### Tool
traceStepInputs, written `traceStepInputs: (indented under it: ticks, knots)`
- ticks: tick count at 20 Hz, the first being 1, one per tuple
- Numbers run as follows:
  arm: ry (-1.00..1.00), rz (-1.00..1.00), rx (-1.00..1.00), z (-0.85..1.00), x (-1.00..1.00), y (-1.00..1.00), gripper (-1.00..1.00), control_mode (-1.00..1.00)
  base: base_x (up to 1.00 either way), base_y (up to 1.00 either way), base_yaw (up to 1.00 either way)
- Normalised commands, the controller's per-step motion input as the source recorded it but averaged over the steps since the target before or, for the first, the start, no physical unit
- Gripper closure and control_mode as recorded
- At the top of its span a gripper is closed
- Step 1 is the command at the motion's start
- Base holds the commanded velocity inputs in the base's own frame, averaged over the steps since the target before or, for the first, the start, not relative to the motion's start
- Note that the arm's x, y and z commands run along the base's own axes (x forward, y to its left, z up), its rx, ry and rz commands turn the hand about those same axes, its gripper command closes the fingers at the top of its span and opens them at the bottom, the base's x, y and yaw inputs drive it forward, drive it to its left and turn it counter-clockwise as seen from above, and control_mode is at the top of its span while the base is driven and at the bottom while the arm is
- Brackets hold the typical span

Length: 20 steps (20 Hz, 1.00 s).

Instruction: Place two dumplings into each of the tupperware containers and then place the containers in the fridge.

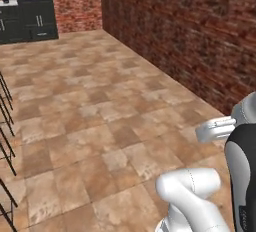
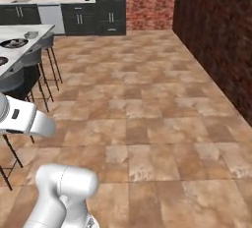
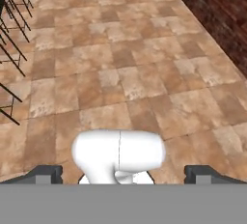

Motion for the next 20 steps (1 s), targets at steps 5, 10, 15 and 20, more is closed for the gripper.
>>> traceStepInputs:
  ticks: [5, 10, 15, 20]
  knots:
    - [0.0, 0.0, 0.0, 0.0, 0.0, 0.0, -1.0, 1.0, 1.0, -0.62, 0.44]
    - [0.0, 0.0, 0.0, 0.0, 0.0, 0.0, -1.0, 1.0, 1.0, -0.76, 0.37]
    - [0.0, 0.0, 0.0, 0.0, 0.0, 0.0, -1.0, 1.0, 1.0, -0.64, 0.32]
    - [0.0, 0.0, 0.0, 0.0, 0.0, 0.0, -1.0, 1.0, 1.0, -0.67, 0.34]
